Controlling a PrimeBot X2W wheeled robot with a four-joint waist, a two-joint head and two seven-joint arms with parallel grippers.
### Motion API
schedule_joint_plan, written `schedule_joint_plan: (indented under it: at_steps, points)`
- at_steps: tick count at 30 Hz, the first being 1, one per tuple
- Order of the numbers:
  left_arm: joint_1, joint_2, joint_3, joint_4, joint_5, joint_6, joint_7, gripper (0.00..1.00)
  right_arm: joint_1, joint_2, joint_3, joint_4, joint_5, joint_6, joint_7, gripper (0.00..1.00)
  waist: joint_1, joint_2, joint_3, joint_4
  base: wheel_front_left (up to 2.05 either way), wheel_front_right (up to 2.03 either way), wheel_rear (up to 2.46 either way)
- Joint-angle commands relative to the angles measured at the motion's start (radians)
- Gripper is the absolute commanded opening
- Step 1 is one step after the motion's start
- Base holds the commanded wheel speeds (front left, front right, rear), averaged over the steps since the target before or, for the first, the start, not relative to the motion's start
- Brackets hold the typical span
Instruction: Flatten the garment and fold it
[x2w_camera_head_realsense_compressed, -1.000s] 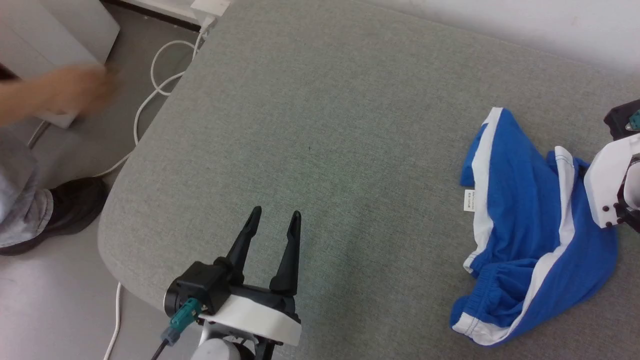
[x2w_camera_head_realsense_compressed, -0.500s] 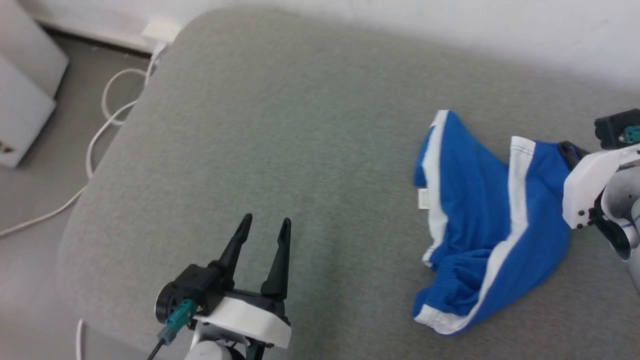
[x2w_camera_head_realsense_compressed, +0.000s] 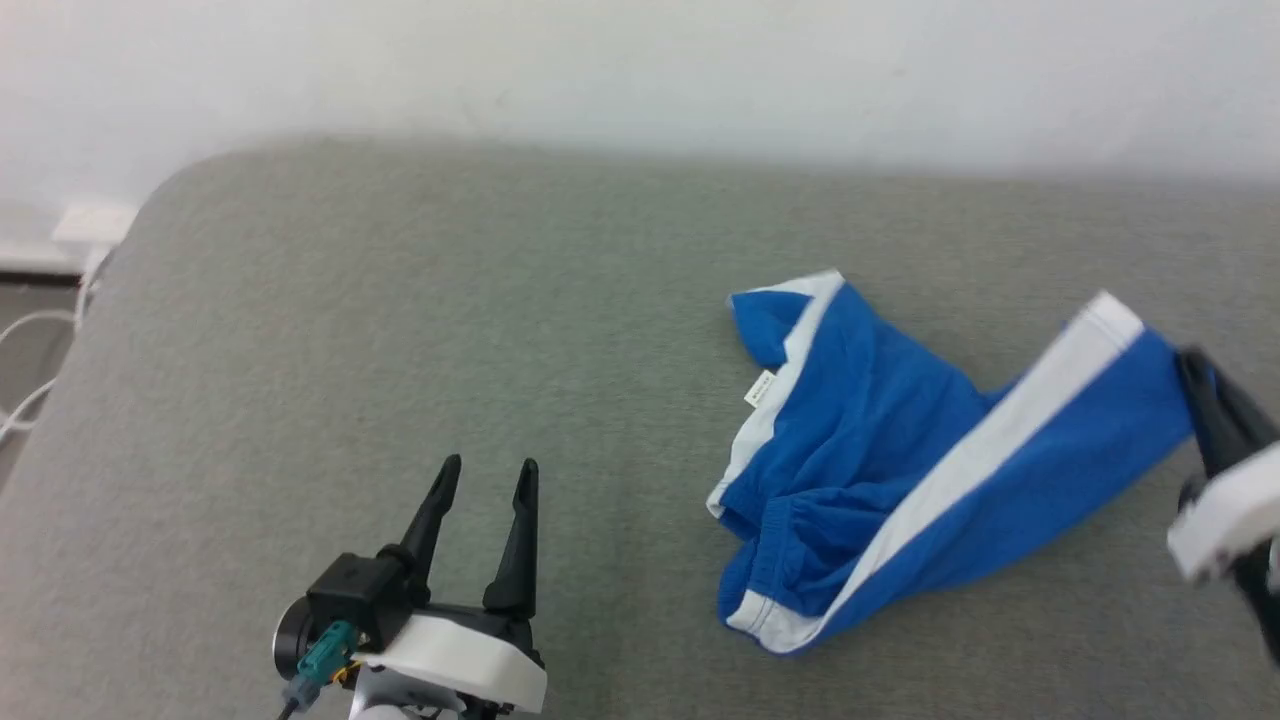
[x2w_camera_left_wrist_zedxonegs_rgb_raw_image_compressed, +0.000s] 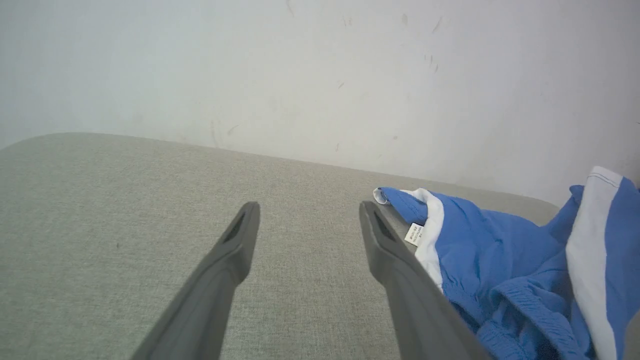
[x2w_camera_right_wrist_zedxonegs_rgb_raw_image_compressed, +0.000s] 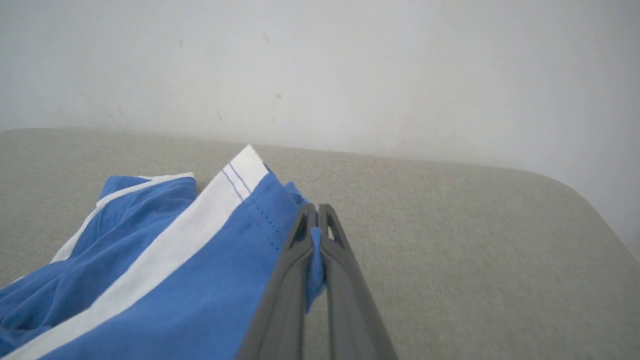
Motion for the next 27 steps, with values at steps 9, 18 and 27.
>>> schedule_joint_plan:
  at_steps: [9, 18, 27]
  points:
    - [0.009, -0.004, -0.013, 0.02, -0.002, -0.01, -0.005, 1.0, 0.358, 0.19, -0.134, -0.117, -0.12, -0.001, 0.087, 0.0, 0.0001, 0.0, -0.078, -0.147, 0.0, 0.0, 0.0]
    - [-0.01, -0.004, -0.051, 0.074, -0.015, -0.022, -0.005, 1.0, 0.324, 0.228, -0.193, -0.137, -0.181, -0.001, 0.043, 1.0, 0.0001, 0.0, -0.079, -0.158, 0.0, 0.0, 0.0]
    - [-0.121, -0.004, -0.18, 0.162, -0.093, -0.015, 0.156, 1.0, 0.278, 0.29, -0.287, -0.343, -0.257, -0.001, -0.065, 1.0, 0.0001, 0.0, -0.051, -0.177, 0.0, 0.0, 0.0]
